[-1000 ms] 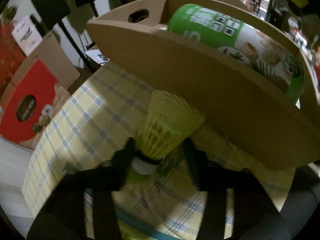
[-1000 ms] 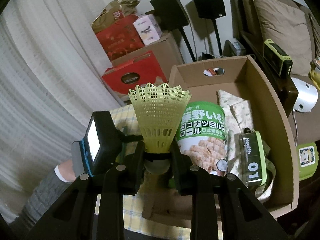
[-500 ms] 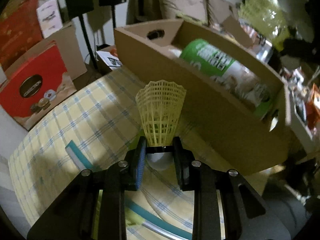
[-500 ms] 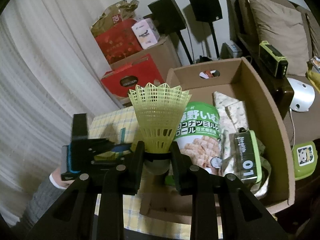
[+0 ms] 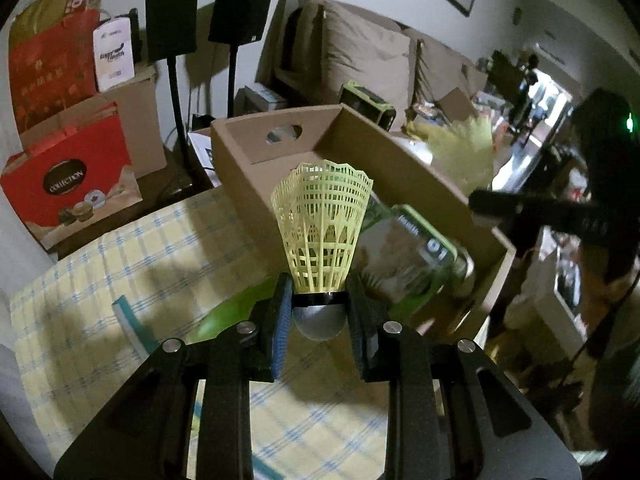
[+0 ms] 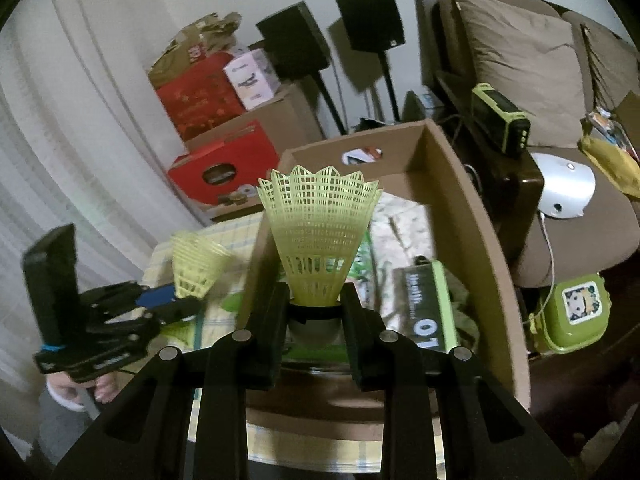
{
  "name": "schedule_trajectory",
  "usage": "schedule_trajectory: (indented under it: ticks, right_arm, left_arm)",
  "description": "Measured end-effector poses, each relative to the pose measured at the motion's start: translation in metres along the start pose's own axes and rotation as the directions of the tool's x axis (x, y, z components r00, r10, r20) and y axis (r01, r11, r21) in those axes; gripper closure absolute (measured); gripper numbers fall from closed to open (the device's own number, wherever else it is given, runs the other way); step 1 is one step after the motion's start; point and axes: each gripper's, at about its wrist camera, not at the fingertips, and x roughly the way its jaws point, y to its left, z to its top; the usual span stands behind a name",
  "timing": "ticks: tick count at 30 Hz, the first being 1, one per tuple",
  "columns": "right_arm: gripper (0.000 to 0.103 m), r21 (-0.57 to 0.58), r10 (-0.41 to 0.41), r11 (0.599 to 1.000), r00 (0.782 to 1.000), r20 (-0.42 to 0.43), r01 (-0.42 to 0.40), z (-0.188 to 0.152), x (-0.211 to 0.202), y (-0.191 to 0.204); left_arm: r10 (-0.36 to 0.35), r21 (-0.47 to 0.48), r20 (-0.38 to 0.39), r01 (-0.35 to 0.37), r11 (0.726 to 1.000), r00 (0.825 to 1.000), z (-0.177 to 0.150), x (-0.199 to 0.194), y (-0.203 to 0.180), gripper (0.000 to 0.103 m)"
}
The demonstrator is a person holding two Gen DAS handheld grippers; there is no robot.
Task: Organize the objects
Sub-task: 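Carry both shuttlecocks into the cardboard box and open both grippers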
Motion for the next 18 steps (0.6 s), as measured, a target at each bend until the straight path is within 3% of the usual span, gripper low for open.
schedule_trajectory:
  ticks: [10, 18]
  right_arm:
    - [0.078, -0.002, -0.032, 0.999, 0.999, -0.007, 0.032, 0.027, 0.015, -0.015]
    - [0.078, 0.026, -0.031, 0.999, 0.999, -0.036, 0.032, 0.062, 0.055, -0.027]
  left_arm:
    - [0.004, -0.110, 0.023, -0.001, 0.994, 1.000, 0.045, 0.034, -0.001, 0.079]
    - [0.035, -0.148, 0.027, -0.031, 0.989, 0.999, 0.082, 0.073, 0.008, 0.079]
